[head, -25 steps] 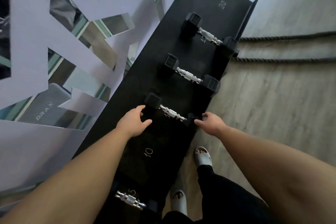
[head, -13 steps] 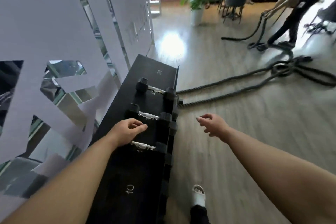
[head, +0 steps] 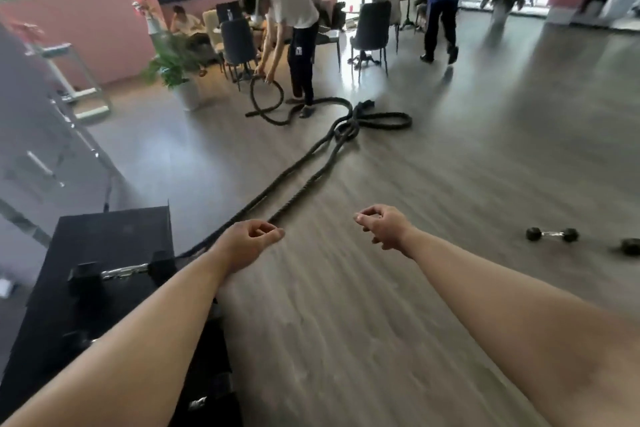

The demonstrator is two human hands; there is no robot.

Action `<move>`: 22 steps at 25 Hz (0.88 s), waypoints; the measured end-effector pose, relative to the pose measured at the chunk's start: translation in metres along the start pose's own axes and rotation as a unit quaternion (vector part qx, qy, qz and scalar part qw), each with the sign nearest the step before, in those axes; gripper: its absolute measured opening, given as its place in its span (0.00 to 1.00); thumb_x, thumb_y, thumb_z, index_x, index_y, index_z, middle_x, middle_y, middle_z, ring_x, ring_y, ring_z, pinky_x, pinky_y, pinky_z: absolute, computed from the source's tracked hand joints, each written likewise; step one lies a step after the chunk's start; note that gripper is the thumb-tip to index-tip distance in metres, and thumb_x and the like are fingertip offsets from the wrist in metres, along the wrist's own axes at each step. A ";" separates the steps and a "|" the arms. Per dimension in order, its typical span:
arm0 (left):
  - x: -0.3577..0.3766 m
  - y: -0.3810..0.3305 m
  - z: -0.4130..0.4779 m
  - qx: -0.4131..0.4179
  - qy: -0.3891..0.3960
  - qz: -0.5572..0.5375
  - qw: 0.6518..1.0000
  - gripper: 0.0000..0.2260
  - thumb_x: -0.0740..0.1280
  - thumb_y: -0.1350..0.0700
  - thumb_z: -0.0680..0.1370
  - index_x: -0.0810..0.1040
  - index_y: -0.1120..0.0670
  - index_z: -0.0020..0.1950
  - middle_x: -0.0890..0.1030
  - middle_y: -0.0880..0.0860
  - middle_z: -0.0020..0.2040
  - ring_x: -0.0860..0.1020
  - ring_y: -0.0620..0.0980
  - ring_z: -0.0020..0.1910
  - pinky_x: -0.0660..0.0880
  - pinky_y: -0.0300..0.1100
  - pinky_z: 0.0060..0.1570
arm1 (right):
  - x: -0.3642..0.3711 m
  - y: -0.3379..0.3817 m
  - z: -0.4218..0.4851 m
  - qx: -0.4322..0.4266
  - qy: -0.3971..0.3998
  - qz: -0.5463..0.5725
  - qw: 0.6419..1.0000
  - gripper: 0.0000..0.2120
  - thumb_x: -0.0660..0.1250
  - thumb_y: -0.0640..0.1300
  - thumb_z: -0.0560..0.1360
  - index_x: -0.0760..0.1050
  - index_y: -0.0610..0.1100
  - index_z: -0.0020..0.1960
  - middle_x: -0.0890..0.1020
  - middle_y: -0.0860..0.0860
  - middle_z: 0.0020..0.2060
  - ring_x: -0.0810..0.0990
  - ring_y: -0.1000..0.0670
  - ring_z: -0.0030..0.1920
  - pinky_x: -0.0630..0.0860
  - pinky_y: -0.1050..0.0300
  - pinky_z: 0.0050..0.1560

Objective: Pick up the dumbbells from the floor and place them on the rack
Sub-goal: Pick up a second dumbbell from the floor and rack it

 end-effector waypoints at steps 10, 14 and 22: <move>0.248 -0.270 0.133 0.129 0.118 0.030 0.984 0.17 0.74 0.33 0.70 0.86 0.45 0.47 0.86 0.44 0.41 0.83 0.46 0.44 0.77 0.43 0.46 | -0.325 -0.128 0.047 0.046 -0.150 0.038 0.987 0.15 0.70 0.55 0.80 0.79 0.45 0.59 0.79 0.45 0.46 0.73 0.50 0.31 0.67 0.59 0.29; 0.331 -0.346 0.171 0.163 0.159 0.055 0.972 0.12 0.74 0.38 0.75 0.85 0.45 0.48 0.85 0.44 0.43 0.82 0.46 0.44 0.76 0.41 0.44 | -0.416 -0.178 0.054 0.077 -0.190 0.059 0.977 0.11 0.71 0.57 0.79 0.76 0.51 0.50 0.79 0.46 0.45 0.74 0.49 0.33 0.67 0.60 0.29; 0.489 -0.448 0.282 0.187 0.245 0.060 0.949 0.19 0.72 0.31 0.69 0.85 0.44 0.49 0.86 0.44 0.46 0.83 0.46 0.47 0.77 0.43 0.46 | -0.524 -0.283 0.112 0.168 -0.250 0.108 0.947 0.17 0.72 0.58 0.77 0.80 0.46 0.56 0.80 0.47 0.44 0.76 0.47 0.33 0.66 0.62 0.27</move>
Point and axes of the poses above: each hand's wrist, its own z-axis towards the middle knuckle, its own x-axis out of the palm, y = z × x, the point moved 4 cm from there along z, towards the middle knuckle
